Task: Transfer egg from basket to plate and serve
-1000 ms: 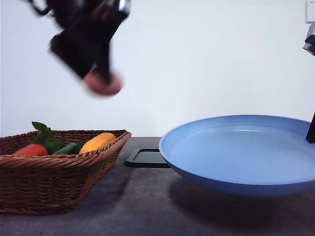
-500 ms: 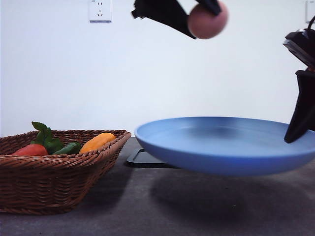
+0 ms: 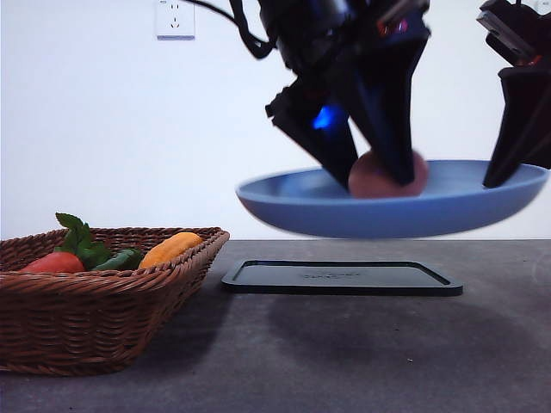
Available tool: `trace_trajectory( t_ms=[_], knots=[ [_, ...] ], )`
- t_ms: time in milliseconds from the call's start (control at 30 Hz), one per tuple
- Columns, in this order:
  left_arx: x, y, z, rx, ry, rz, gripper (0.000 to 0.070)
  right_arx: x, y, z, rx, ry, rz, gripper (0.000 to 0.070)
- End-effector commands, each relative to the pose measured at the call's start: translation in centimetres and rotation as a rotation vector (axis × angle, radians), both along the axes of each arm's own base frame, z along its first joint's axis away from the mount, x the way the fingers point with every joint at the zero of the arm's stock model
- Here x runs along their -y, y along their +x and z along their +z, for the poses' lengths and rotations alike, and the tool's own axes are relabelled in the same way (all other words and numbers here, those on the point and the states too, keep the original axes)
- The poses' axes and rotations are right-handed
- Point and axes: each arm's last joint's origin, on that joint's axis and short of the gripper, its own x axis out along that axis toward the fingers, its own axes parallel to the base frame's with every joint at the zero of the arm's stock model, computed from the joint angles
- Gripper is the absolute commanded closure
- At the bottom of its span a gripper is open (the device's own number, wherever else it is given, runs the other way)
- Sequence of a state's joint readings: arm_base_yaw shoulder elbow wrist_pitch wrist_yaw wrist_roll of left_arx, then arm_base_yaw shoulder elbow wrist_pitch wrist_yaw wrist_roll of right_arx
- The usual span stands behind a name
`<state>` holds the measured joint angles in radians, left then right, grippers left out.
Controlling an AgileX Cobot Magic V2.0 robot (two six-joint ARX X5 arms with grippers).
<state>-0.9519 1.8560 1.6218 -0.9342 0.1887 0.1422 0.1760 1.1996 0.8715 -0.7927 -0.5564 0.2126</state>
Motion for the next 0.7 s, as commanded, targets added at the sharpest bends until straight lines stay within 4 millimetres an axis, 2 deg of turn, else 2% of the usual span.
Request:
trace_trajectory(
  t_ms=[0, 67, 400, 533, 667],
  knots=[
    [0.7, -0.2, 0.0, 0.011, -0.007, -0.009, 0.0404, -0.2, 0.4, 0.3, 0.017, 0.012, 0.029, 0.07],
    [0.9, -0.4, 0.1, 0.011, -0.014, -0.006, 0.0356, -0.2, 0.5, 0.1, 0.006, 0.008, 0.031, 0.07],
    [0.9, -0.5, 0.8, 0.011, -0.05, 0.035, 0.0303, -0.4, 1.4, -1.4, -0.049, -0.012, 0.051, 0.07],
    [0.2, -0.7, 2.3, 0.035, -0.084, 0.049, 0.0286, -0.4, 1.8, -1.8, -0.055, -0.014, 0.052, 0.07],
    [-1.5, -1.2, 5.1, 0.099, -0.135, 0.081, 0.0291, 0.1, 2.5, -2.4, -0.068, -0.014, 0.028, 0.07]
  ],
)
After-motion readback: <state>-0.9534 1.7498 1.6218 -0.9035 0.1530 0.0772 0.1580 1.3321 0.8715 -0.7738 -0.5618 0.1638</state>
